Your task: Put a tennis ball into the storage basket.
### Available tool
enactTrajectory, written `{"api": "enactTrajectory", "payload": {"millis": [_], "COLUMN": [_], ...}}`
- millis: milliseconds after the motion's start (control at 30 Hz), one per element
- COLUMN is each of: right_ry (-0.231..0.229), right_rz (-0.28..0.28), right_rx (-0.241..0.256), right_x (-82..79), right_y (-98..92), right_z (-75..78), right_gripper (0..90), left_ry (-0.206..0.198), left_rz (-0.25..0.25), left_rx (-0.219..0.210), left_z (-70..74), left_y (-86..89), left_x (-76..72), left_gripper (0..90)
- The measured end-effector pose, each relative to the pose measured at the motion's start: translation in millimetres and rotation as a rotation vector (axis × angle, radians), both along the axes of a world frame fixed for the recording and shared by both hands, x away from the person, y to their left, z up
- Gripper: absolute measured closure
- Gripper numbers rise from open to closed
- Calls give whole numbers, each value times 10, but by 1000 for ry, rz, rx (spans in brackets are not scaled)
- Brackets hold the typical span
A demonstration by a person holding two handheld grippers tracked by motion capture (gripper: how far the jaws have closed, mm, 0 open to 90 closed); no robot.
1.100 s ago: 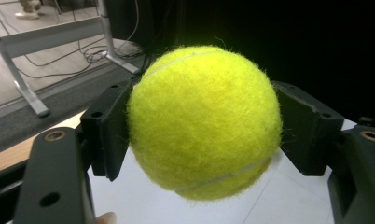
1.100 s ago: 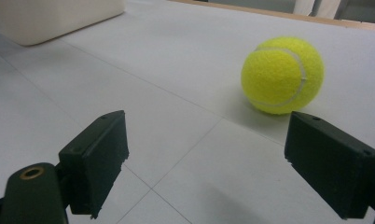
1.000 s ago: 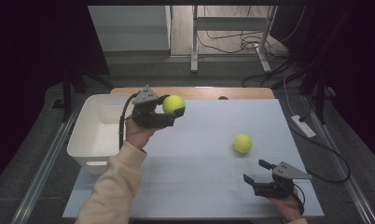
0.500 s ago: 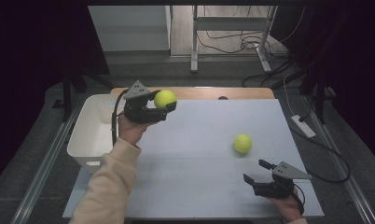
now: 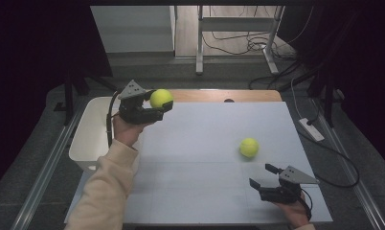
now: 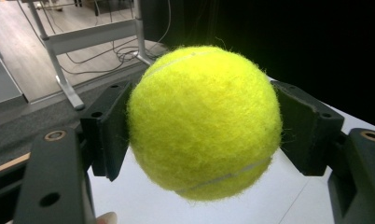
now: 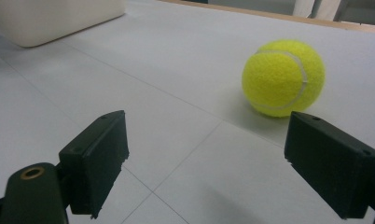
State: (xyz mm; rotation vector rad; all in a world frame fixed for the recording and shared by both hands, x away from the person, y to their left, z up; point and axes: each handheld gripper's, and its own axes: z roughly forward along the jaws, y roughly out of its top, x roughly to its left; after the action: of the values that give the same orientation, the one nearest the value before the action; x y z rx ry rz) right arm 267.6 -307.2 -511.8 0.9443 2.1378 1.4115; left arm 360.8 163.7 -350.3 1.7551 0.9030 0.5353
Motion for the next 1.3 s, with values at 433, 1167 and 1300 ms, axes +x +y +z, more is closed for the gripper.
{"api": "enactTrajectory", "payload": {"millis": [433,1167,1300], "right_ry": [-1,2,2], "right_rz": [-3,-10,-13], "right_rx": [0,1,4], "right_x": [0,3,6], "right_y": [-9,-21,-27], "right_z": [0,0,1], "right_gripper": [134,134,134], "left_ry": [1,13,4], "left_rz": [47,133,148], "left_rx": [5,14,13], "left_z": [66,60,67], "left_y": [184,473,523], "left_x": [33,105,113], "left_gripper": [267,267,267]}}
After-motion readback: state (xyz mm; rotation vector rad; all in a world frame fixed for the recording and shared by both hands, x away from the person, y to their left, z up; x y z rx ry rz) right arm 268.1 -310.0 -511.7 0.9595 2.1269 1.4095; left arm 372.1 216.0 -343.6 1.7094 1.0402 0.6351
